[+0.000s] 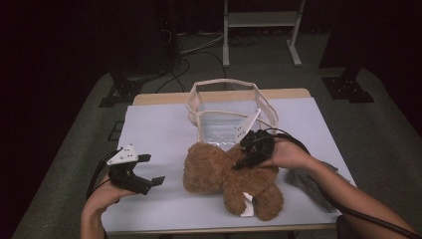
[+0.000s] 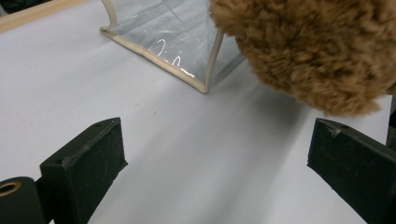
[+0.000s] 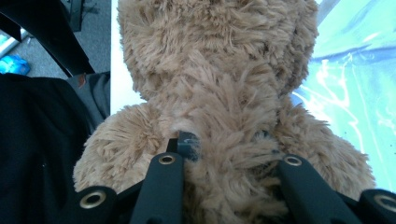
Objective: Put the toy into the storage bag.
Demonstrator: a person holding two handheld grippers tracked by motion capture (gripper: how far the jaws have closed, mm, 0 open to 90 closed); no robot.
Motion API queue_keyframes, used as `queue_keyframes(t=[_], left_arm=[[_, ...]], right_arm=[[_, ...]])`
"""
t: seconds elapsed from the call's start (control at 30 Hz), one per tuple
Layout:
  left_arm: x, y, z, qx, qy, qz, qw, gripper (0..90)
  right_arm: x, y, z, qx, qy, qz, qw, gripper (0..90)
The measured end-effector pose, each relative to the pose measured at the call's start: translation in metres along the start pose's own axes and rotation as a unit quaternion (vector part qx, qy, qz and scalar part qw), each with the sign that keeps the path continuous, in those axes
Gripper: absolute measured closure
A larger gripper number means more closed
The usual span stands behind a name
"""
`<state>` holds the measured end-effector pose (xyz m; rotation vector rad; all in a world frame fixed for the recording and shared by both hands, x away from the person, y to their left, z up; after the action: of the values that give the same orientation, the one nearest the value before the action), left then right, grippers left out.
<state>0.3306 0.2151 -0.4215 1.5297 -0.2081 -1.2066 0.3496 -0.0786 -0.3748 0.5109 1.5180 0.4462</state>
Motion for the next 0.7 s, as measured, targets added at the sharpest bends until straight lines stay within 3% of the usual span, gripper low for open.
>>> queue_keyframes(t=[0.37,0.7], left_arm=[[0.000,-0.003,-0.003,-0.007,0.002,-0.001,1.0000,3.1],[-0.002,-0.004,-0.004,-0.009,0.002,-0.001,1.0000,3.1]], right_arm=[[-0.013,0.013,-0.001,0.006,0.007,0.040,0.9992,73.4],[-0.019,0.016,0.000,0.011,0.009,0.059,0.9982,73.8]])
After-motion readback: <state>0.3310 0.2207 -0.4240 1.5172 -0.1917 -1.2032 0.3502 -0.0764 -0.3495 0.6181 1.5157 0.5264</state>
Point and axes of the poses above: each handheld gripper's, and its own axes: x roughly forward along the jaws, y roughly out of its top, z roughly to its right, the point moved 7 cm from there along x, roughly forward along the jaws, and after that the axes turned 6 degrees about -x, right-handed, at the moved point
